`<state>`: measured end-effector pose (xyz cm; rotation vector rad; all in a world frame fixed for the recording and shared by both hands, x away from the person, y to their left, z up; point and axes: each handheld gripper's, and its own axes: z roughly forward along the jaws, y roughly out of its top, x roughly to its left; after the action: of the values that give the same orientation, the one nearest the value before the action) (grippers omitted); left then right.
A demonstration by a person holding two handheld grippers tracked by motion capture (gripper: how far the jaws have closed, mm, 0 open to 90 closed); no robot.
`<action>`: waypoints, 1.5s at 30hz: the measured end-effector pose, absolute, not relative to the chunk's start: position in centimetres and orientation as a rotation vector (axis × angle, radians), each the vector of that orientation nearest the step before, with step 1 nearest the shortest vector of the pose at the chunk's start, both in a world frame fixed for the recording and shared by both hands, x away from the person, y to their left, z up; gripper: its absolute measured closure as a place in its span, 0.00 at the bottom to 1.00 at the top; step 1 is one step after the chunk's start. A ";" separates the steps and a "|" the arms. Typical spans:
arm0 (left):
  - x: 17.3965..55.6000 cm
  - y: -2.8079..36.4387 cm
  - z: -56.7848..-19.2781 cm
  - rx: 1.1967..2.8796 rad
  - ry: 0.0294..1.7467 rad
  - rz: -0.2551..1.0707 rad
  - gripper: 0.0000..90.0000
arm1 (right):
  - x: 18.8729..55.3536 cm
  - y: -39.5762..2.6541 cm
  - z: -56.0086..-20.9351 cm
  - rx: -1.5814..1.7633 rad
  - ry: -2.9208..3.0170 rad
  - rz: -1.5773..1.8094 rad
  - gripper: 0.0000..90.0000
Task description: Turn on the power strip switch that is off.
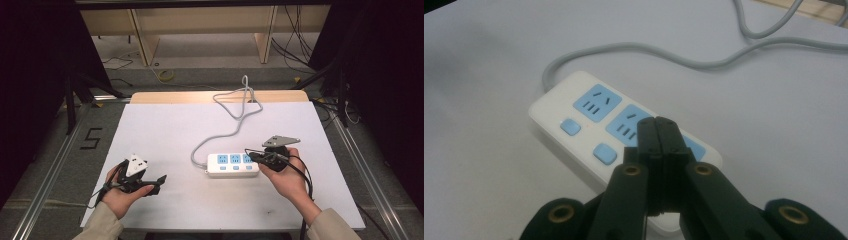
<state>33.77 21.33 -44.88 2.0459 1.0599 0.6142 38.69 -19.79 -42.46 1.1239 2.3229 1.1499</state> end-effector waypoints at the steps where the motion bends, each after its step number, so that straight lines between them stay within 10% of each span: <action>1: 33.8 21.3 -44.9 2.045 1.061 0.614 0.19 | 38.7 -19.7 -42.5 1.126 2.326 1.150 1.00; 45: 33.8 21.3 -44.9 2.042 1.058 0.612 0.19 | 40.1 -16.8 -42.9 1.102 2.446 1.077 1.00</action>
<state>33.82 21.26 -44.92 2.0423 1.0584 0.6118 40.10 -16.84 -42.91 1.1023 2.4458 1.0767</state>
